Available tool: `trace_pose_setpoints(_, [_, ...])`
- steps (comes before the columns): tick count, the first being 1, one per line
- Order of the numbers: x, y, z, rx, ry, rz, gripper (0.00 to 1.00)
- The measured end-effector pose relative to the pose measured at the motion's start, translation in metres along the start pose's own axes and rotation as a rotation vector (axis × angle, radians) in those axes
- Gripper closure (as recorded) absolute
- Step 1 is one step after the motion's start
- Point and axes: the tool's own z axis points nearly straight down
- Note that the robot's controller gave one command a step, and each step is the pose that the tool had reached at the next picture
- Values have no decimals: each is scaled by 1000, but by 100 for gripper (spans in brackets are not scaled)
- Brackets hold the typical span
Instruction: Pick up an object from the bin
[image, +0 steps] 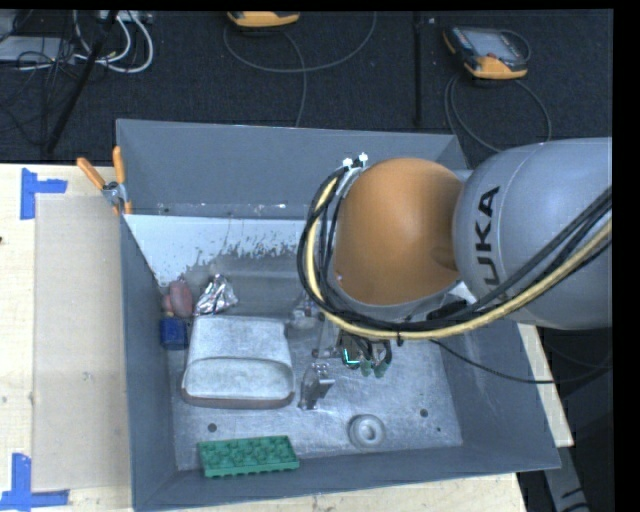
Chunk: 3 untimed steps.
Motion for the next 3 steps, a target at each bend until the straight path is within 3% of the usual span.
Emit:
trace_pose_setpoints(1, [-107,39,133,-3,-22,-68,0])
trace_pose_setpoints(2, [-94,36,121,-2,-10,82,0])
trace_pose_setpoints(3, [-78,46,115,-2,-8,170,0])
